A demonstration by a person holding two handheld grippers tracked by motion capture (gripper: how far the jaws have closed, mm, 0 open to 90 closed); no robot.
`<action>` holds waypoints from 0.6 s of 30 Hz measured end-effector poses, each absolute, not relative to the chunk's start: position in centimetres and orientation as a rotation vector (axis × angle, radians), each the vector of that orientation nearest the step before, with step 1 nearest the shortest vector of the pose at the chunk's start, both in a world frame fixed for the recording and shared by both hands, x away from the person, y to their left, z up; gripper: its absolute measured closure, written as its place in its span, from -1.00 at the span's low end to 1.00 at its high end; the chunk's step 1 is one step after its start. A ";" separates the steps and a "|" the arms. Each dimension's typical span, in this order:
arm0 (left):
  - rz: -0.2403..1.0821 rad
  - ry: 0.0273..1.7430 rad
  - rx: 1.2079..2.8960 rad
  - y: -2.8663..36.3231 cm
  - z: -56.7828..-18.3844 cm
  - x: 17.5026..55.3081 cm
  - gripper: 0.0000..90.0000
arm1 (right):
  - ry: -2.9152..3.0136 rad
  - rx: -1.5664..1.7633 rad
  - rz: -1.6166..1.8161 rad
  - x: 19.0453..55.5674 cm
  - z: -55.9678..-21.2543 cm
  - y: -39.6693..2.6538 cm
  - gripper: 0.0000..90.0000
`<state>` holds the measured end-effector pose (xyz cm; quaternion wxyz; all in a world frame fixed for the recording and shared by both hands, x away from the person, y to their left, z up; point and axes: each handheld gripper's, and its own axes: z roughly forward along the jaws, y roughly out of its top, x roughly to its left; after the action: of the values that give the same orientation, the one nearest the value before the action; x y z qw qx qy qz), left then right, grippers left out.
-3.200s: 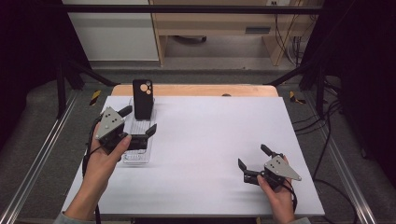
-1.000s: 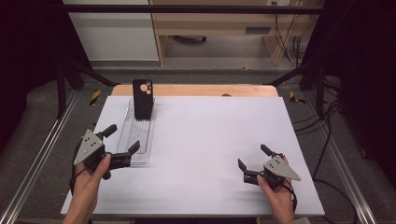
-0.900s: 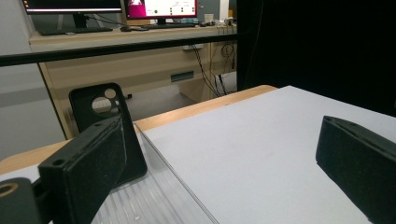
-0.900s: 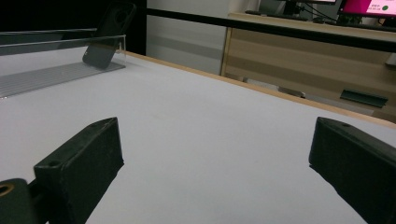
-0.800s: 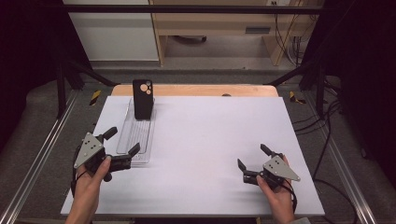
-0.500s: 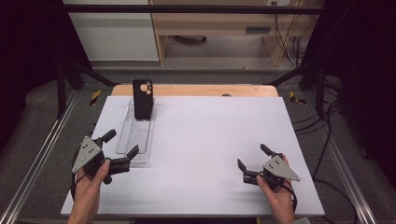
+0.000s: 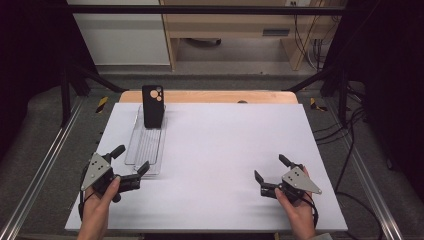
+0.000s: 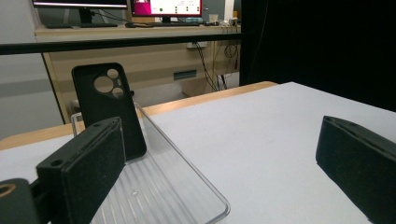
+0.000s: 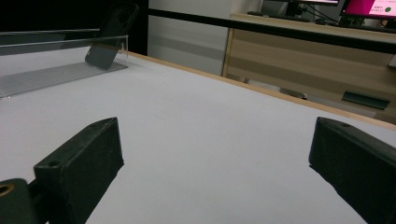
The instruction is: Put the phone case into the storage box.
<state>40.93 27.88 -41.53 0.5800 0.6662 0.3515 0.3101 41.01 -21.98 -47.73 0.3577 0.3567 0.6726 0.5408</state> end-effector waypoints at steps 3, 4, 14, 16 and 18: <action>0.727 0.826 1.557 28.1 -41.8 40.8 -0.98 | 1.736 0.920 1.400 41.0 -47.7 -22.0 -0.93; 0.727 0.826 1.557 28.2 -41.9 40.7 -0.98 | 1.736 0.920 1.405 41.0 -47.7 -22.0 -0.93; 0.731 0.821 1.554 29.0 -42.5 40.0 -0.98 | 1.729 0.923 1.421 41.0 -46.8 -22.3 -0.93; 0.735 0.822 1.553 29.2 -42.6 39.9 -0.98 | 1.729 0.919 1.422 41.0 -46.6 -22.4 -0.93; 0.738 0.824 1.550 29.4 -42.6 39.8 -0.98 | 1.732 0.919 1.420 41.0 -46.4 -22.4 -0.93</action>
<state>39.81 29.43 -42.63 0.5800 0.6630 0.3527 0.3157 40.99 -22.43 -46.44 0.3526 0.3552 0.6695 0.5490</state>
